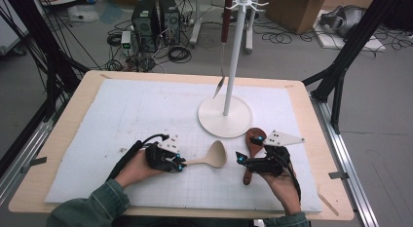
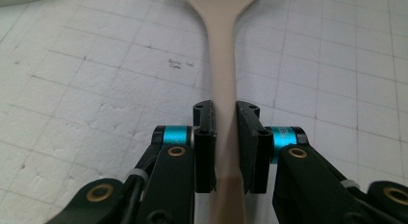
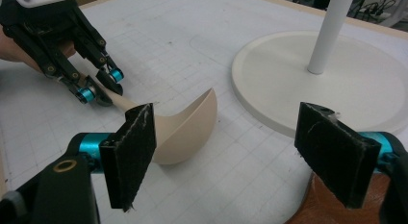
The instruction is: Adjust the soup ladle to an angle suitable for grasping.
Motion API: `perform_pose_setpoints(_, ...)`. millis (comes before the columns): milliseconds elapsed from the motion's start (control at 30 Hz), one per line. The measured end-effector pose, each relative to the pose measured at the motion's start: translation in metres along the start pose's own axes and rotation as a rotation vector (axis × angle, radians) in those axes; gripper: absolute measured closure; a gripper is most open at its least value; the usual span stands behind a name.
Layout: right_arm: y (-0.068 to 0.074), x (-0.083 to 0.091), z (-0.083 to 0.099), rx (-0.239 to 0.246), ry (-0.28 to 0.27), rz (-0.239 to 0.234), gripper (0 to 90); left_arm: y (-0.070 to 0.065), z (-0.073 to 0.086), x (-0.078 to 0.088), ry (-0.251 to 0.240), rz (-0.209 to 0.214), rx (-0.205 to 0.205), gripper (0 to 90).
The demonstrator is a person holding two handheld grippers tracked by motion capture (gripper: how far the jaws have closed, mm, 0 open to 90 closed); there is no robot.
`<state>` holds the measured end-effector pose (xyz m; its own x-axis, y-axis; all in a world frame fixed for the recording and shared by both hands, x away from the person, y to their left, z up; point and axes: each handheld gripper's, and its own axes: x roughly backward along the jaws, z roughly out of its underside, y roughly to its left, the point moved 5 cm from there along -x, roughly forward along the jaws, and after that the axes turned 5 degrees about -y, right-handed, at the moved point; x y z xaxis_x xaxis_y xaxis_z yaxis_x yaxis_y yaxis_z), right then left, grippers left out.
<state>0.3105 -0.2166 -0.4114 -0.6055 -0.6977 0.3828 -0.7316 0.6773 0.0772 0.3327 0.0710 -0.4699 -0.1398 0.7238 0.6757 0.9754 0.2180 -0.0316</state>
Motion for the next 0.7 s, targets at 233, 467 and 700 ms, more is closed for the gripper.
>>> perform_pose_setpoints(233, 0.001, -0.001, 0.001, 0.002, 0.006, -0.006, 21.7, 0.001, 0.000, 0.003, -0.013, 0.007, 0.009, 74.3)
perform_pose_setpoints(467, 0.002, -0.001, 0.002, 0.006, 0.009, -0.009, 21.7, 0.003, 0.001, 0.026, -0.054, -0.004, 0.018, 65.8)
perform_pose_setpoints(700, 0.002, -0.001, 0.002, 0.005, 0.012, -0.010, 21.7, 0.001, 0.018, 0.050, -0.090, -0.023, 0.017, 62.1)
